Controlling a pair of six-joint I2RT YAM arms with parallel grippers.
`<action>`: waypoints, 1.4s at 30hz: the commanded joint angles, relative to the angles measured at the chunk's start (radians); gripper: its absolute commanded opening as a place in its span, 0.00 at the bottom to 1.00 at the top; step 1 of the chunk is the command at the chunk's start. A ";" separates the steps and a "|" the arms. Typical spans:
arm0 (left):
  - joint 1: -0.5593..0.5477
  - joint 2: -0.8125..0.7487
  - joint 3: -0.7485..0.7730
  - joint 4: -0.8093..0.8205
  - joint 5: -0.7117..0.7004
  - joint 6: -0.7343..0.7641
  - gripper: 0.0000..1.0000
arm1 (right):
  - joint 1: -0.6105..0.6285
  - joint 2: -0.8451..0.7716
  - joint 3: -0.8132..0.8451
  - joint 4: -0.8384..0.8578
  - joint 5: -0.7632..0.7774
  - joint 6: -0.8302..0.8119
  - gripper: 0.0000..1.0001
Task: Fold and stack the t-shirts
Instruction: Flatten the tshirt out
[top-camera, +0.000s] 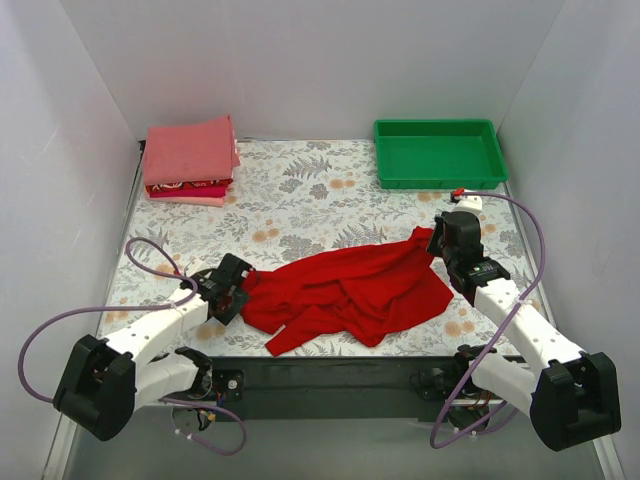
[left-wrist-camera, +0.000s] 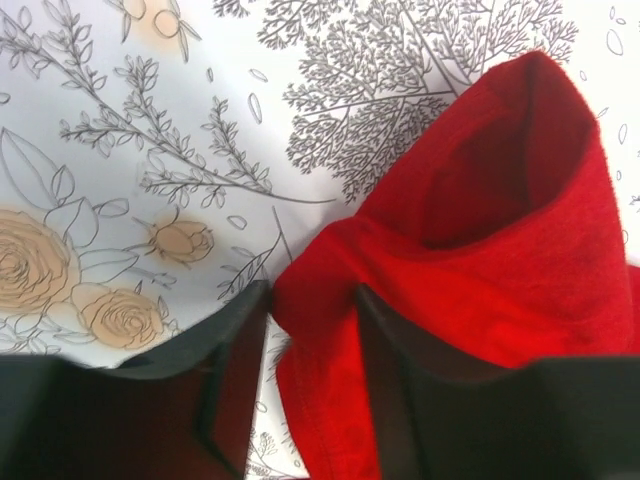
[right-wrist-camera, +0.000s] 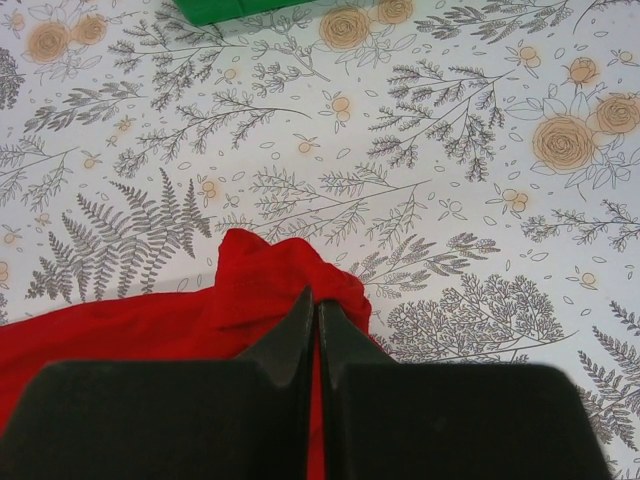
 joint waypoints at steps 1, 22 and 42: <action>0.005 0.038 -0.016 0.053 -0.025 -0.014 0.36 | -0.004 -0.022 -0.001 0.027 0.002 -0.011 0.01; 0.007 -0.180 0.153 -0.083 -0.135 0.024 0.00 | -0.004 -0.053 0.054 0.002 -0.015 -0.040 0.01; 0.007 0.015 0.141 -0.067 -0.064 0.063 0.07 | -0.007 -0.047 0.045 -0.045 0.031 -0.060 0.01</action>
